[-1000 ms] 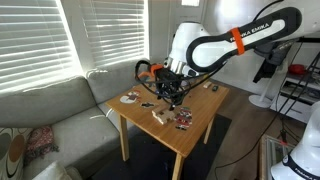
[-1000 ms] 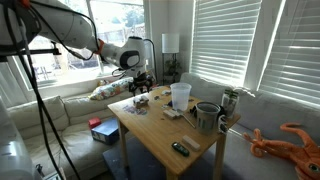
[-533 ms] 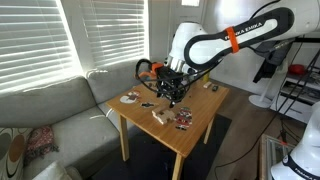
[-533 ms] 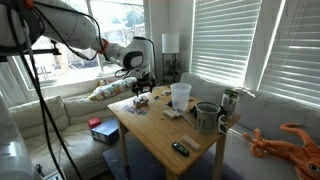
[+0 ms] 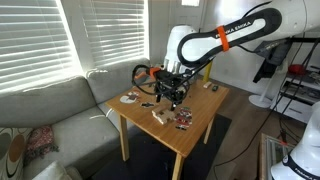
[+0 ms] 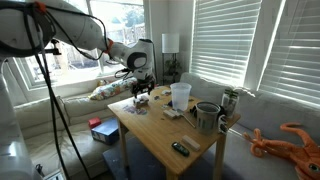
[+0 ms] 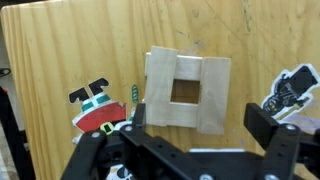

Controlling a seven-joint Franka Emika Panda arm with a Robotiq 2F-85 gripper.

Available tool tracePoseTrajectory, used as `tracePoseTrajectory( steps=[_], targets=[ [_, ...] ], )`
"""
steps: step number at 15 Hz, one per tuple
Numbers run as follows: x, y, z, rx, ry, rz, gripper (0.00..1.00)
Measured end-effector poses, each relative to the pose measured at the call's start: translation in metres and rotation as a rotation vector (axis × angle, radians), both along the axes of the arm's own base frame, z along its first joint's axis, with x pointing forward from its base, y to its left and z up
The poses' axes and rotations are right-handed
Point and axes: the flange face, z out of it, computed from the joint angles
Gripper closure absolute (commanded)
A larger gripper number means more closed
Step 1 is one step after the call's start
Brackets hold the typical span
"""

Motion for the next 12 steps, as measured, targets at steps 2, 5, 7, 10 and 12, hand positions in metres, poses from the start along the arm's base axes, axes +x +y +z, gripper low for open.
tracePoseTrajectory(
  steps=[2, 5, 7, 10, 12],
  targets=[
    [0.003, 0.0, -0.003, 0.0, 0.025, 0.008, 0.0],
    [0.009, 0.001, -0.004, 0.005, 0.046, 0.022, 0.0],
    [0.012, 0.001, -0.006, 0.01, 0.061, 0.032, 0.0],
    [0.016, 0.001, -0.009, 0.018, 0.083, 0.042, 0.0],
    [0.019, 0.002, -0.011, 0.022, 0.096, 0.046, 0.0]
  ],
)
